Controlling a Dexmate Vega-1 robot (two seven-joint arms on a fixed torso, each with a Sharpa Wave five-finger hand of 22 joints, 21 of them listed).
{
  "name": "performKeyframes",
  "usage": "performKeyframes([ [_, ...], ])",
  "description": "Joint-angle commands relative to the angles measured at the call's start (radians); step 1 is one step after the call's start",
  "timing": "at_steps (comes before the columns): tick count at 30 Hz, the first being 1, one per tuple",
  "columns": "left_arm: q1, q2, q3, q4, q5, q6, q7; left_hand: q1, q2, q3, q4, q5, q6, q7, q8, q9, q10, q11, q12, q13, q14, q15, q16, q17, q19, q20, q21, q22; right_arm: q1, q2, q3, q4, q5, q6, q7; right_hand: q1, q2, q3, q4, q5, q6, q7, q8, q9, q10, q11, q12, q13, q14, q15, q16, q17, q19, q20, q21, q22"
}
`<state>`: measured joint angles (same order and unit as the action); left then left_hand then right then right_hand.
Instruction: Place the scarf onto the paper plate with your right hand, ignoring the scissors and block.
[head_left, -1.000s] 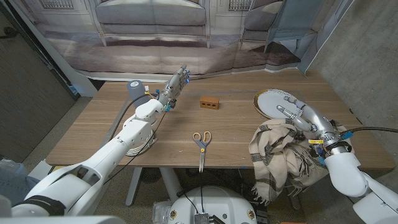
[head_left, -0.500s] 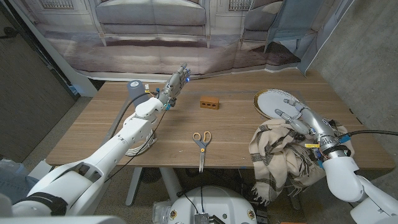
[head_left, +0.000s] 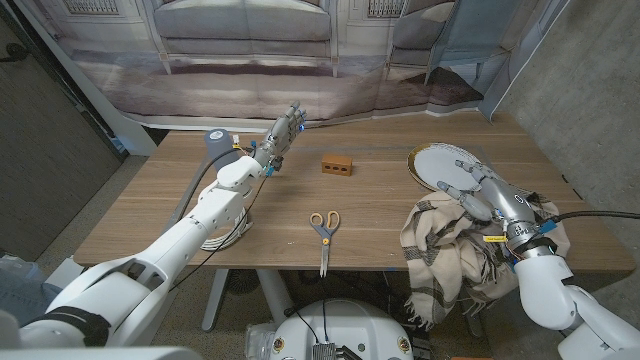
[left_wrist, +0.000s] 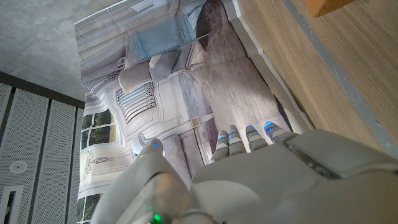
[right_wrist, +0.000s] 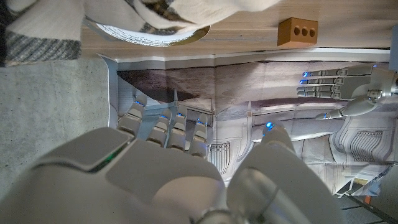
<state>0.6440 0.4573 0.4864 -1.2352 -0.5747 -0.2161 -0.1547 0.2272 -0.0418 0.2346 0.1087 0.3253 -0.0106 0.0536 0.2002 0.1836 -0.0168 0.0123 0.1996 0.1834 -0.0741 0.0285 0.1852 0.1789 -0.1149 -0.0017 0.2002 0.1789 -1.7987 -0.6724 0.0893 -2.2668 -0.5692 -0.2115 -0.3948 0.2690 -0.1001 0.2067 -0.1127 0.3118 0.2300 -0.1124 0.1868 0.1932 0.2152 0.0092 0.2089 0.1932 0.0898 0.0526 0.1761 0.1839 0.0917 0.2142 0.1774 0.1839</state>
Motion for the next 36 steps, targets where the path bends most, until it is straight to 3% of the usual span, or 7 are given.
performKeyframes([
  [1, -0.008, 0.002, 0.003, 0.002, 0.002, 0.01, -0.004, 0.009, 0.004, -0.004, -0.002, 0.007, 0.002, -0.001, -0.003, 0.002, 0.003, -0.003, 0.004, 0.004, 0.003, 0.0, 0.004, 0.004, -0.005, 0.01, 0.001, 0.003, -0.005, -0.025, -0.038, -0.022, -0.042, -0.069, -0.001, 0.004, -0.012, -0.002, -0.007, 0.013, -0.019, -0.002, 0.0, 0.002, -0.021, 0.002, -0.004, 0.005, -0.017, 0.006, 0.001, 0.003, -0.021, 0.003, 0.003, 0.001],
  [10, -0.013, -0.001, 0.003, 0.011, -0.001, 0.012, -0.011, 0.009, 0.005, -0.006, -0.002, 0.007, 0.003, -0.001, -0.003, 0.002, 0.004, -0.001, 0.004, 0.004, 0.003, 0.0, 0.004, 0.004, -0.005, 0.011, 0.001, 0.003, 0.002, -0.063, -0.053, -0.058, -0.052, -0.15, 0.067, 0.01, -0.029, -0.015, -0.014, 0.045, -0.089, 0.018, -0.007, 0.001, -0.092, 0.022, -0.016, 0.006, -0.067, 0.025, 0.0, 0.003, -0.051, 0.003, 0.007, 0.0],
  [16, -0.013, -0.004, 0.001, 0.018, -0.006, 0.008, -0.014, 0.009, 0.005, -0.007, -0.002, 0.007, 0.007, 0.0, -0.002, 0.002, 0.007, 0.0, 0.005, 0.004, 0.006, 0.002, 0.005, 0.004, -0.005, 0.012, 0.001, 0.003, 0.003, -0.081, -0.064, -0.071, -0.063, -0.19, 0.082, 0.014, -0.032, -0.019, -0.016, 0.057, -0.113, 0.033, -0.008, 0.001, -0.12, 0.019, -0.019, 0.005, -0.084, 0.042, 0.0, 0.002, -0.05, 0.003, 0.011, 0.0],
  [27, -0.021, -0.011, 0.004, 0.033, -0.003, -0.001, -0.022, 0.01, 0.007, -0.009, -0.001, 0.007, 0.01, 0.002, -0.001, 0.002, 0.009, 0.002, 0.005, 0.004, 0.007, 0.002, 0.005, 0.005, -0.005, 0.011, 0.001, 0.003, 0.005, -0.112, -0.091, -0.096, -0.095, -0.282, 0.115, 0.017, -0.034, -0.023, -0.017, 0.066, -0.129, 0.034, -0.006, 0.001, -0.133, 0.024, -0.018, 0.005, -0.097, 0.05, 0.001, 0.002, -0.041, 0.002, 0.016, 0.0],
  [36, -0.02, -0.011, 0.001, 0.034, -0.004, -0.013, -0.025, 0.01, 0.007, -0.011, -0.001, 0.007, 0.013, 0.001, -0.001, 0.002, 0.01, 0.004, 0.005, 0.004, 0.008, 0.002, 0.005, 0.005, -0.004, 0.012, 0.002, 0.003, 0.015, -0.153, -0.113, -0.129, -0.107, -0.369, 0.17, 0.02, -0.036, -0.028, -0.018, 0.078, -0.145, 0.043, -0.004, 0.0, -0.125, 0.028, -0.008, 0.004, -0.092, 0.049, 0.007, 0.001, -0.007, 0.0, 0.029, 0.002],
])
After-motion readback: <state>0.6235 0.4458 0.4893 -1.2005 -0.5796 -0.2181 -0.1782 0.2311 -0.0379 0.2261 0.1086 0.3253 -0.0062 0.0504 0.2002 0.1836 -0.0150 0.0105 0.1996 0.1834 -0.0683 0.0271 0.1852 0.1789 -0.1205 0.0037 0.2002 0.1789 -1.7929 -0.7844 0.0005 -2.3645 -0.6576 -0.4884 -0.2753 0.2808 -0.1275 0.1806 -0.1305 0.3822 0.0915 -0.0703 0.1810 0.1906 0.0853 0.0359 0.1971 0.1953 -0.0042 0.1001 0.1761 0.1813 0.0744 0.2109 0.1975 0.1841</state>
